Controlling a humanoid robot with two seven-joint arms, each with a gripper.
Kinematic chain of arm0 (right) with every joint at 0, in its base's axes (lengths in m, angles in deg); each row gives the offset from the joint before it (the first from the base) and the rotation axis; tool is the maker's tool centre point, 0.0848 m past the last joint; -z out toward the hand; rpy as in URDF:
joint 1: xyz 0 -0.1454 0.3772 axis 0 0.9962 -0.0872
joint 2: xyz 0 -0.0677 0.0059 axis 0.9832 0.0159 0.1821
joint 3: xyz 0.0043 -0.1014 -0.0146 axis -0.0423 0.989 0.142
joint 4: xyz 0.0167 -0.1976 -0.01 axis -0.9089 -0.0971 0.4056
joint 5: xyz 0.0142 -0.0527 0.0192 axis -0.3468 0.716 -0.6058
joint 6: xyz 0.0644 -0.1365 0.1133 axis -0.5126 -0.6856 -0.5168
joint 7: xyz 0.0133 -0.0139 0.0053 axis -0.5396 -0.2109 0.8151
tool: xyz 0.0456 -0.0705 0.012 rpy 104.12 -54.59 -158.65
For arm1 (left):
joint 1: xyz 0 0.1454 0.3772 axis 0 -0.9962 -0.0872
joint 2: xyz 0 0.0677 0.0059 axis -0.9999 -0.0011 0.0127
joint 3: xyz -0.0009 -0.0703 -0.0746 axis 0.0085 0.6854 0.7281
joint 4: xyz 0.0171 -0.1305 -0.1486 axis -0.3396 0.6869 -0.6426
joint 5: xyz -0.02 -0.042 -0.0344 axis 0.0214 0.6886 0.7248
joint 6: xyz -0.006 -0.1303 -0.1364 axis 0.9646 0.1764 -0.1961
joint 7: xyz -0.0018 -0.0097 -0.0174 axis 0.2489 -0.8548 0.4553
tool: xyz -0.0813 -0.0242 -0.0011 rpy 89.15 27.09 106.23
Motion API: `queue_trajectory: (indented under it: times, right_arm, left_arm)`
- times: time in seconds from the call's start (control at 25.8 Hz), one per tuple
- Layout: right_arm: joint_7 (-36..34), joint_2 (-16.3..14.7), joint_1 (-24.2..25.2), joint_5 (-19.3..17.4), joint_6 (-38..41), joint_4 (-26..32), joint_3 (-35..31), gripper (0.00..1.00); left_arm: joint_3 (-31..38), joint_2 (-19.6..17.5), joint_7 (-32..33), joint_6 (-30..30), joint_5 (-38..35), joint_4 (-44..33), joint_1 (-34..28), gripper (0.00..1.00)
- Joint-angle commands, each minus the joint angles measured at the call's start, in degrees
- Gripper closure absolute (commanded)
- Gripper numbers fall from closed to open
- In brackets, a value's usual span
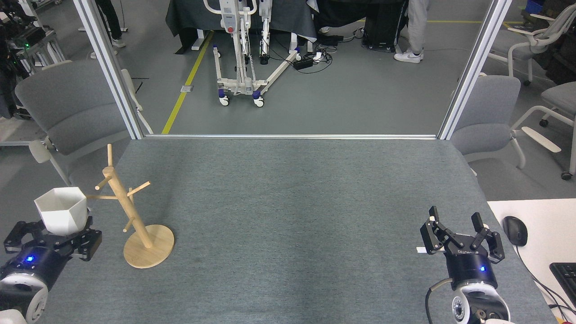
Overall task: Hang cup on storage rack
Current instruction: 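Move the held cup toward a peg of the wooden stand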
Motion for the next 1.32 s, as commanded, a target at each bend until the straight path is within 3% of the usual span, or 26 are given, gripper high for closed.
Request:
queue_trajectory:
  times: [0.0, 1.08, 1.16, 1.28]
  right_arm:
    - [-0.16, 0.02, 0.09, 0.00, 0.01, 0.00, 0.04, 0.01]
    - [-0.25, -0.16, -0.35, 0.09, 0.28, 0.09, -0.23, 0.01]
    - [-0.16, -0.16, -0.35, 0.09, 0.28, 0.09, -0.23, 0.01]
    - [-0.16, -0.16, -0.35, 0.09, 0.19, 0.09, -0.23, 0.01]
  left_arm:
    - [-0.08, -0.05, 0.25, 0.09, -0.08, -0.35, 0.12, 1.00]
    - [-6.14, 0.65, 1.92, 0.09, -1.40, 0.26, -0.06, 1.00]
    - [-6.14, 0.74, 2.01, 0.00, -1.40, 0.44, -0.32, 0.90]
    - [-6.14, 0.65, 1.74, 0.09, -1.31, 0.62, -0.67, 0.87]
